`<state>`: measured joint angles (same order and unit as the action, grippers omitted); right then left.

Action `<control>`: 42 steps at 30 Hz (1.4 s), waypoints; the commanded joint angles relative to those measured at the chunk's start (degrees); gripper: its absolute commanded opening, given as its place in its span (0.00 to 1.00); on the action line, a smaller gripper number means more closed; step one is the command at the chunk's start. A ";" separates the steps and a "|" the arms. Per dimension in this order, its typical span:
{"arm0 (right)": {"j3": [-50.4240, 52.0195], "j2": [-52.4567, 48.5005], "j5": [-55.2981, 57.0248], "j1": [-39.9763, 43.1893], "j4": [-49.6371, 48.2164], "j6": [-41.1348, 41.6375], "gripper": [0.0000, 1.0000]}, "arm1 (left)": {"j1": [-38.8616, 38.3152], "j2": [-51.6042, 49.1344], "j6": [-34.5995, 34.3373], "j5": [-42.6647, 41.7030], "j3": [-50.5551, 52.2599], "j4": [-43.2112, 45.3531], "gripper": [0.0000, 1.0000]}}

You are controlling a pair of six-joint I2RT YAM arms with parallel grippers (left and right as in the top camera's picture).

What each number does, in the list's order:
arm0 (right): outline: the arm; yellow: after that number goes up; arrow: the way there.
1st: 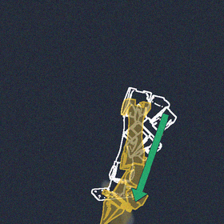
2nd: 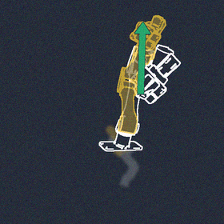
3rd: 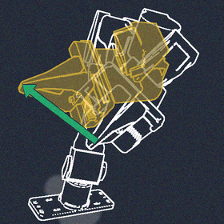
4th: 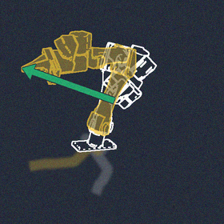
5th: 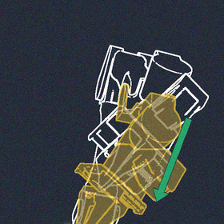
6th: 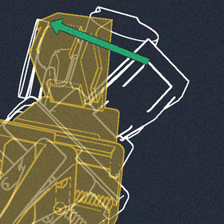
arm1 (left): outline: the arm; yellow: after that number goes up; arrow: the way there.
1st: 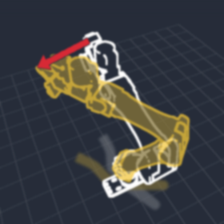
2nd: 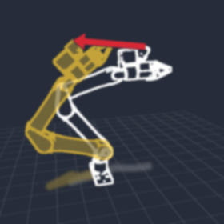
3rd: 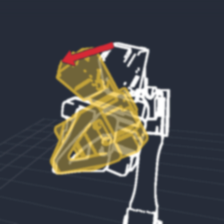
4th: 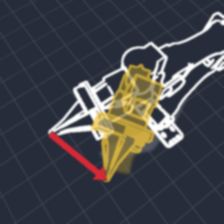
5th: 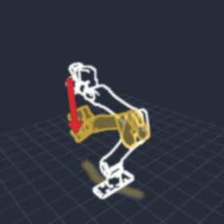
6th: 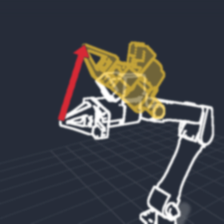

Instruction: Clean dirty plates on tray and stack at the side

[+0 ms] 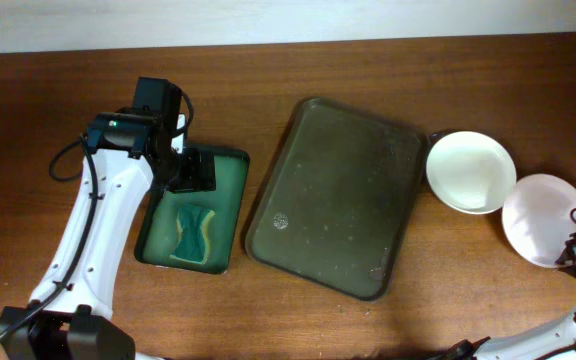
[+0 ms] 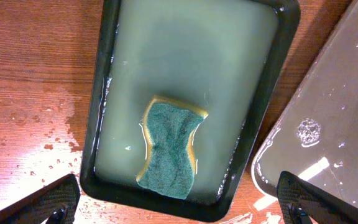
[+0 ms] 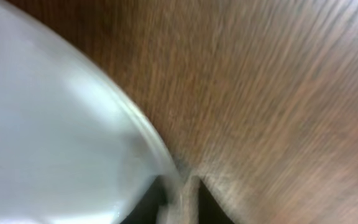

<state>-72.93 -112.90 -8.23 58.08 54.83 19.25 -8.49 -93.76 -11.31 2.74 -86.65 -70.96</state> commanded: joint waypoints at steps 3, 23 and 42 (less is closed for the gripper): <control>-0.04 3.50 -7.50 -0.59 2.19 -2.71 0.04 | -0.07 0.11 0.72 -0.42 -0.76 -0.07 0.99; -0.37 12.11 7.56 -33.22 -22.36 4.90 0.04 | -0.07 0.11 0.72 -0.42 -0.76 -0.07 0.99; -6.38 54.07 -19.43 -71.21 4.04 -10.86 0.98 | -0.07 0.11 0.72 -0.42 -0.76 -0.07 0.99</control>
<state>-78.98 -59.79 -30.87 -10.87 57.01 10.15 -8.51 -93.76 -11.31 2.72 -86.74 -71.00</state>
